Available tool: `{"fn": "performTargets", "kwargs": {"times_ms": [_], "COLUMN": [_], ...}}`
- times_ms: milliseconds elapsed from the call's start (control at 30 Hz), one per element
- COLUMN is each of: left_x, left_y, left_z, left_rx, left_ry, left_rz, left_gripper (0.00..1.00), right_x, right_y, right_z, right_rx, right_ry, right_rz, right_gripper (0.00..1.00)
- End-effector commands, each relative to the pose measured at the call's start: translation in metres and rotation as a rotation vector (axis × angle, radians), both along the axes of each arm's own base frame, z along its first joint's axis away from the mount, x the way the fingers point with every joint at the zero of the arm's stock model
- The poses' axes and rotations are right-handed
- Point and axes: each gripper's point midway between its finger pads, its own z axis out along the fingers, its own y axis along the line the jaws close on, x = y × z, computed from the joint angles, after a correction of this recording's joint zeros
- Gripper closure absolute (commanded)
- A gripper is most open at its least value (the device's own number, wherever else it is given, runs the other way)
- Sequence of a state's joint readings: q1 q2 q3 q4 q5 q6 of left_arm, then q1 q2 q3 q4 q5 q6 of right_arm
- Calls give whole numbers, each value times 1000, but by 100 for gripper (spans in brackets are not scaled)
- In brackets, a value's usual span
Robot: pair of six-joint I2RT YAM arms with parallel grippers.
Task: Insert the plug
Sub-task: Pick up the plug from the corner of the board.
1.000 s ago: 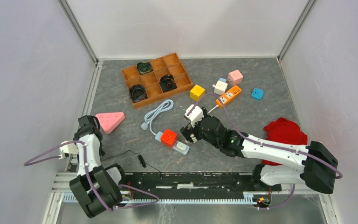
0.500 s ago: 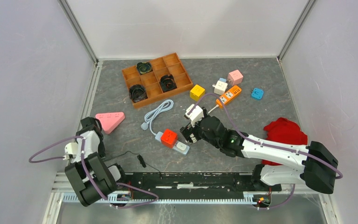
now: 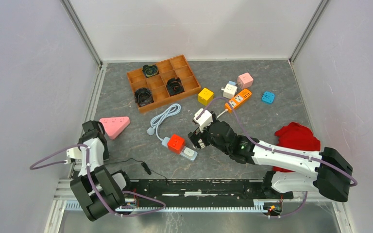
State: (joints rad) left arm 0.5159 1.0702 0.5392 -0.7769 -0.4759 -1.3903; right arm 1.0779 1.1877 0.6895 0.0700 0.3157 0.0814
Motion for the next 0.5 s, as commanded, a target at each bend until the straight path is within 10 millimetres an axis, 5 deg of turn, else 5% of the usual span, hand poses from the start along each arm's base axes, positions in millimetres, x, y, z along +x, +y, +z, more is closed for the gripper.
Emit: {"fn": "performTargets", "kwargs": {"times_ms": [0, 200, 467], "left_x": [18, 41, 99], "left_y": [4, -10, -43], "left_z": [13, 31, 96], "left_rx": [7, 3, 184], "left_ry": [-52, -117, -314], "left_rz": [-78, -224, -554], "left_gripper": [98, 98, 98], "right_x": [4, 5, 11], "right_y": [4, 5, 12], "right_z": [7, 10, 21], "right_rx": [43, 51, 113], "right_ry": [-19, -26, -1], "right_rz": [-10, -17, -47], "right_gripper": [2, 2, 2]}}
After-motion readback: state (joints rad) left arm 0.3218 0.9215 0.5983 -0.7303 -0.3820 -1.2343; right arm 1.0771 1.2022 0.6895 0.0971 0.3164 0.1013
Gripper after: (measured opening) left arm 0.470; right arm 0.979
